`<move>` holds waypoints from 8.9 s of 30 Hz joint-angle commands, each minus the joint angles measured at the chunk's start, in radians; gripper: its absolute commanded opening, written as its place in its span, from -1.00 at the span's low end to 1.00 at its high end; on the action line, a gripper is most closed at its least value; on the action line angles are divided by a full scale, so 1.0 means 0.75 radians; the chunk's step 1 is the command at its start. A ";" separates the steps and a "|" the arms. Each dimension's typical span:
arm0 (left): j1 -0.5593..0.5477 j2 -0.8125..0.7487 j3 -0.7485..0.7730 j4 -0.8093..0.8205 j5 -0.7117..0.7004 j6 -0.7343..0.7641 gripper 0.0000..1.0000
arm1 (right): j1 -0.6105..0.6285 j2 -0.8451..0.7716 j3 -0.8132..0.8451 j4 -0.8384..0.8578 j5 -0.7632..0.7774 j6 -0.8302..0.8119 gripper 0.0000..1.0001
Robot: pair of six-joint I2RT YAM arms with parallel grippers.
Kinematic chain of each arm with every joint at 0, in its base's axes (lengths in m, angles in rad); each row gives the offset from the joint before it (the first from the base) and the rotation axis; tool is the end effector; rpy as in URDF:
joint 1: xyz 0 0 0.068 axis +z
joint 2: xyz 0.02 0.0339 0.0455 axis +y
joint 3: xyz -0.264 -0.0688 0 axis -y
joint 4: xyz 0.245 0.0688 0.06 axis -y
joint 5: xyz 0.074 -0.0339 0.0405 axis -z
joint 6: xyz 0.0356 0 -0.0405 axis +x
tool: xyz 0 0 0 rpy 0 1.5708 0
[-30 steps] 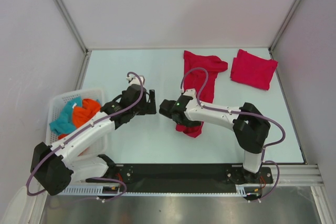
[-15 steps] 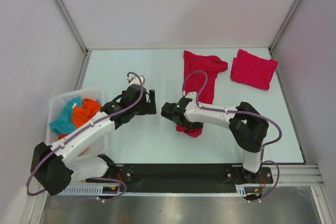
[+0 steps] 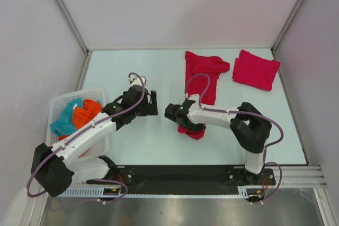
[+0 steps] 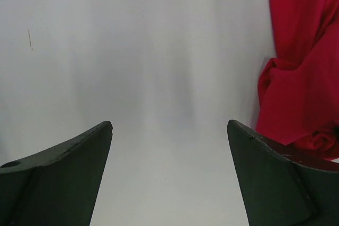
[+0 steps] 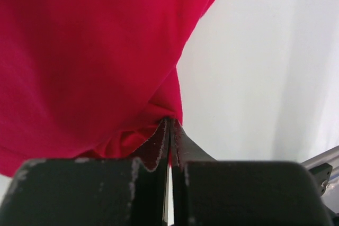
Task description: Fold and stack the t-shirts
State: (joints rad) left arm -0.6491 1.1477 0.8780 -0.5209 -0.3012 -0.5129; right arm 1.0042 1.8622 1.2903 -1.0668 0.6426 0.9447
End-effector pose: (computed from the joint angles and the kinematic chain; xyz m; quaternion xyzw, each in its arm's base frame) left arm 0.1973 -0.1365 0.2700 0.0053 0.9162 -0.0904 0.3904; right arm 0.1937 0.2648 0.1820 -0.0389 0.9475 -0.2039 0.2430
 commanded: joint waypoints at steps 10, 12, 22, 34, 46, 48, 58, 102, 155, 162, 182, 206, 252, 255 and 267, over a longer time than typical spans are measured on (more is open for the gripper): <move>0.011 0.004 -0.003 0.056 0.046 0.019 0.91 | 0.270 -0.270 -0.031 -0.341 0.000 0.376 -1.00; 0.008 0.006 -0.013 0.062 0.052 0.017 0.91 | 0.305 -0.282 -0.033 -0.371 -0.012 0.413 -1.00; 0.008 0.022 -0.009 0.067 0.050 0.019 0.90 | 0.469 -0.223 -0.039 -0.394 -0.114 0.495 -1.00; 0.006 0.002 -0.015 0.058 0.035 0.021 0.91 | 0.398 -0.159 -0.019 -0.318 -0.184 0.430 -0.28; 0.008 -0.013 -0.001 0.048 0.023 0.025 0.91 | 0.263 -0.072 0.059 -0.269 -0.030 0.305 -0.25; 0.008 -0.023 -0.001 0.044 0.015 0.027 0.91 | 0.258 -0.045 0.055 -0.249 -0.033 0.285 -0.25; 0.008 -0.007 0.007 0.042 0.011 0.031 0.91 | 0.246 0.002 0.030 -0.163 -0.049 0.233 -0.42; 0.000 0.059 -0.017 0.087 0.056 0.009 0.90 | 0.371 -0.006 0.341 -0.572 0.239 0.530 -0.38; 0.117 -0.119 0.026 -0.173 -0.163 -0.122 0.91 | 0.393 0.328 0.403 -0.116 -0.100 0.088 -0.70; 0.125 -0.156 -0.017 -0.142 -0.128 -0.116 0.91 | 0.416 0.213 0.278 -0.169 -0.092 0.184 -1.00; 0.127 -0.135 -0.085 -0.048 -0.042 -0.114 0.91 | 0.649 0.106 0.419 -0.600 -0.092 0.565 -1.00; 0.127 -0.009 -0.172 0.120 0.178 -0.102 0.90 | 0.336 0.023 0.303 -0.349 -0.024 0.477 -0.14; -0.384 0.562 -0.119 0.825 0.193 0.054 0.74 | -0.124 -0.339 -0.056 -0.185 0.123 0.375 -0.15; -0.384 0.509 -0.127 0.819 0.146 0.054 0.72 | -0.142 -0.337 -0.056 -0.183 0.125 0.360 -0.15; -0.356 0.470 -0.115 0.813 0.105 0.087 0.61 | -0.151 -0.305 -0.051 -0.163 0.111 0.338 -0.17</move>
State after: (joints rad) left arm -0.9268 1.4979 0.7734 0.0628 -0.2260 -0.4648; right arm 0.8944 1.6321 1.2366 -1.1904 0.6880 1.1950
